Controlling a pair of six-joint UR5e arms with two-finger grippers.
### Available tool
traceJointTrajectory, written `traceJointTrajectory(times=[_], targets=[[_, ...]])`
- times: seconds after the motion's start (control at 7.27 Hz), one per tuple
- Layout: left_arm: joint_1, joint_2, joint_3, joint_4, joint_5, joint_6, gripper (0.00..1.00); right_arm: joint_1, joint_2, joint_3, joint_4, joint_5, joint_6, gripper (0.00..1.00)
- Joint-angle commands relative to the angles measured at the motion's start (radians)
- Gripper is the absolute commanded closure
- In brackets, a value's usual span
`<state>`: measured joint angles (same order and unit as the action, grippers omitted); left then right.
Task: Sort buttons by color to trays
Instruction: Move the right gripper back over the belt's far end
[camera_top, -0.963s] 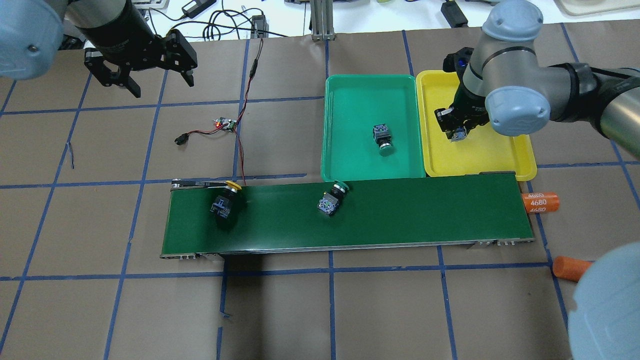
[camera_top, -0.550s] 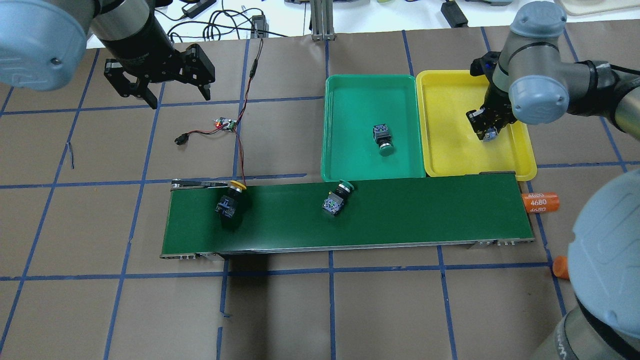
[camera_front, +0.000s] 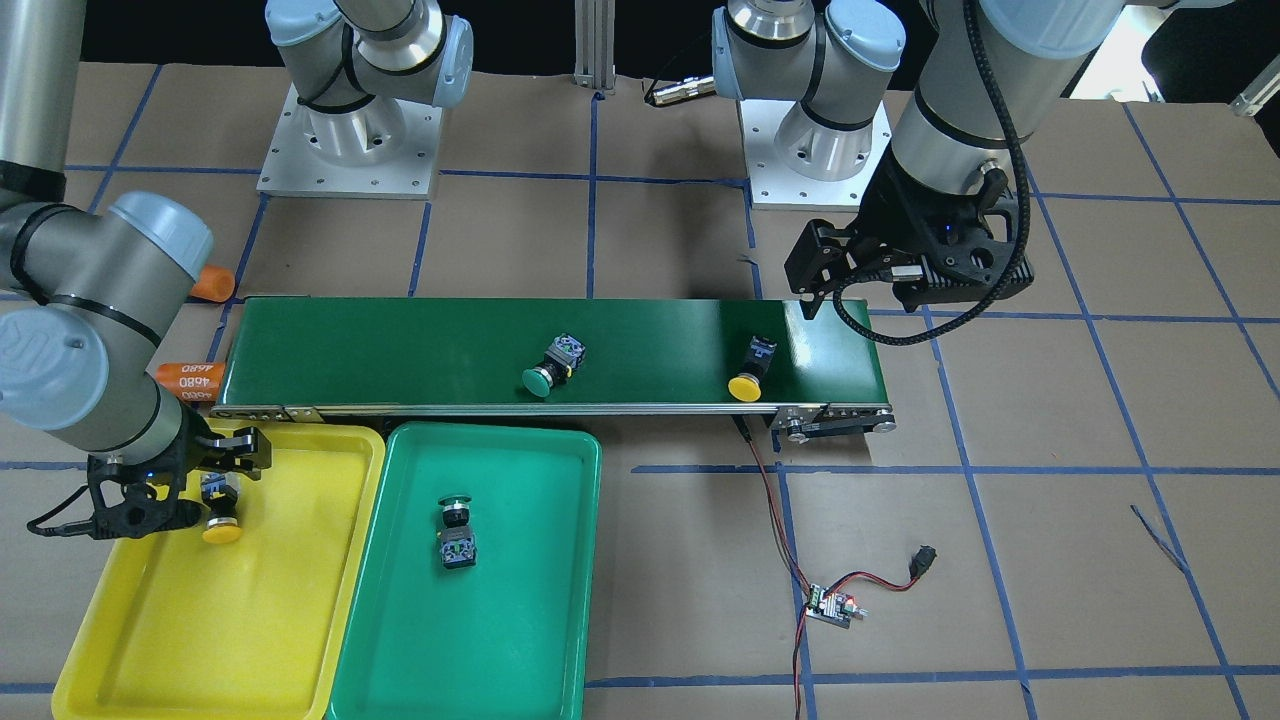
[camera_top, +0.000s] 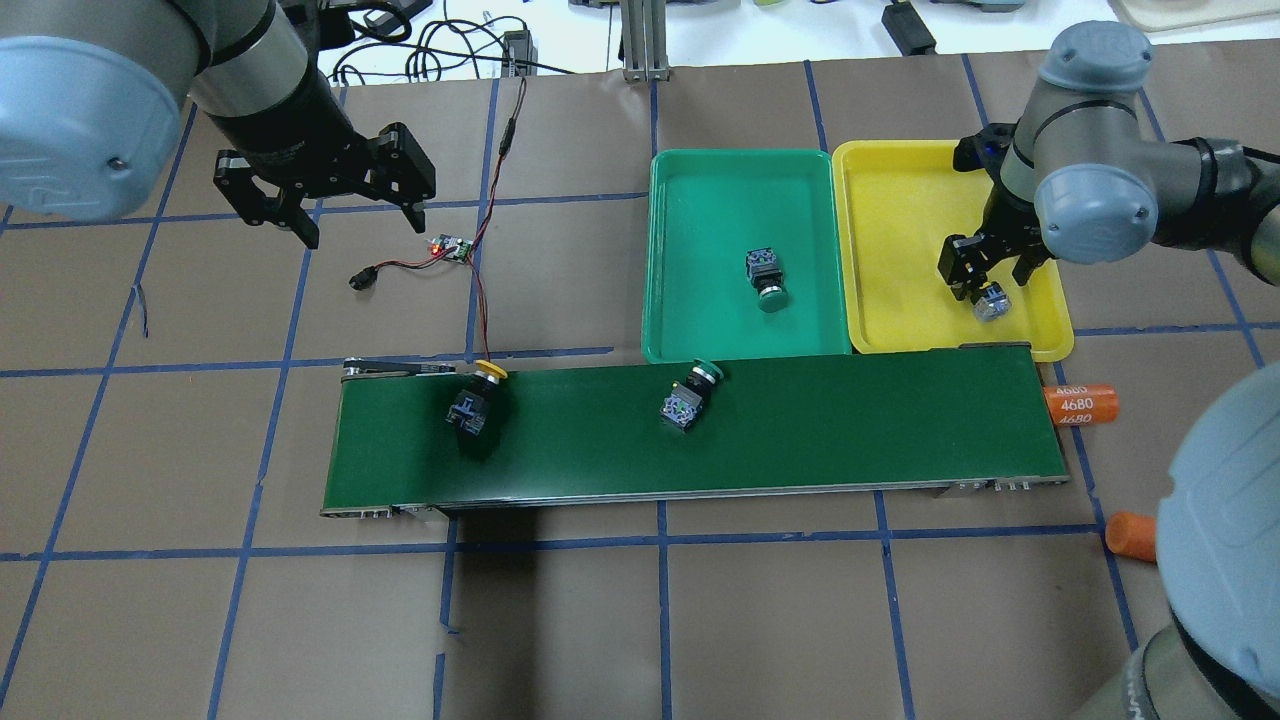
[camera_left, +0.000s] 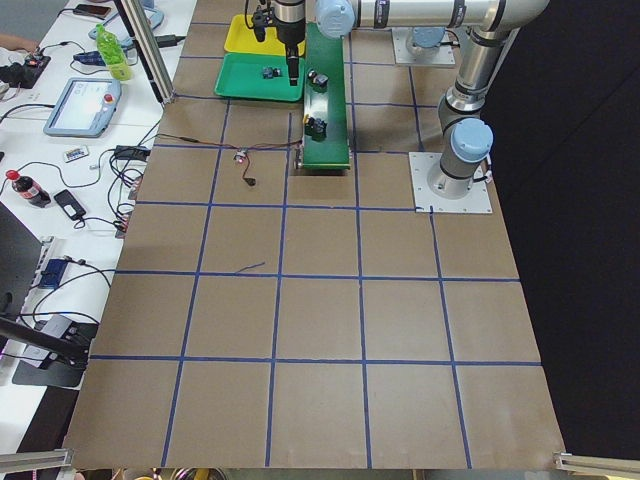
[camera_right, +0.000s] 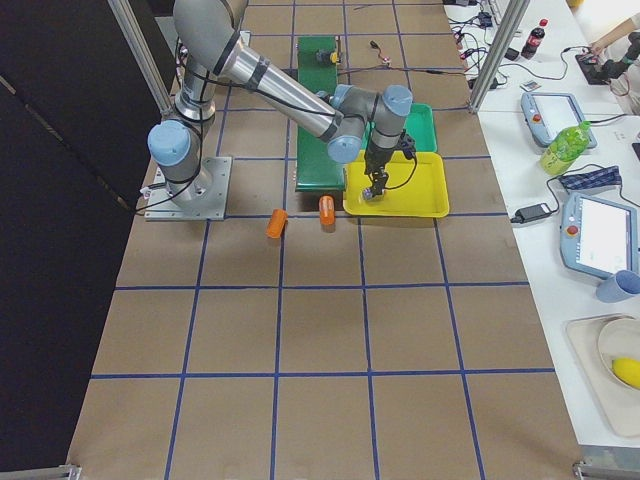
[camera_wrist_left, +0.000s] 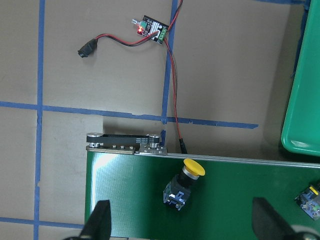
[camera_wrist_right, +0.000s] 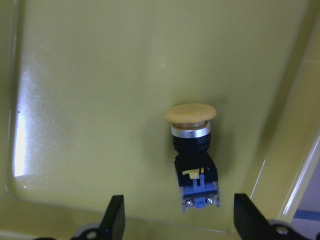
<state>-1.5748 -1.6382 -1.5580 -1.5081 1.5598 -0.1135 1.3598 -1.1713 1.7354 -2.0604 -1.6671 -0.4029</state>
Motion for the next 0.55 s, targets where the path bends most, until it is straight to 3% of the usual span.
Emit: traceJointTrajectory(times=[0.0, 0.41], targets=[[0.002, 0.006, -0.013, 0.003, 0.003, 0.000, 0.00, 0.063, -0.120, 0.050, 0.109, -0.002, 0.004, 0.00], [0.004, 0.005, -0.013, 0.002, 0.000, -0.002, 0.00, 0.110, -0.298, 0.277, 0.103, -0.008, 0.000, 0.00]])
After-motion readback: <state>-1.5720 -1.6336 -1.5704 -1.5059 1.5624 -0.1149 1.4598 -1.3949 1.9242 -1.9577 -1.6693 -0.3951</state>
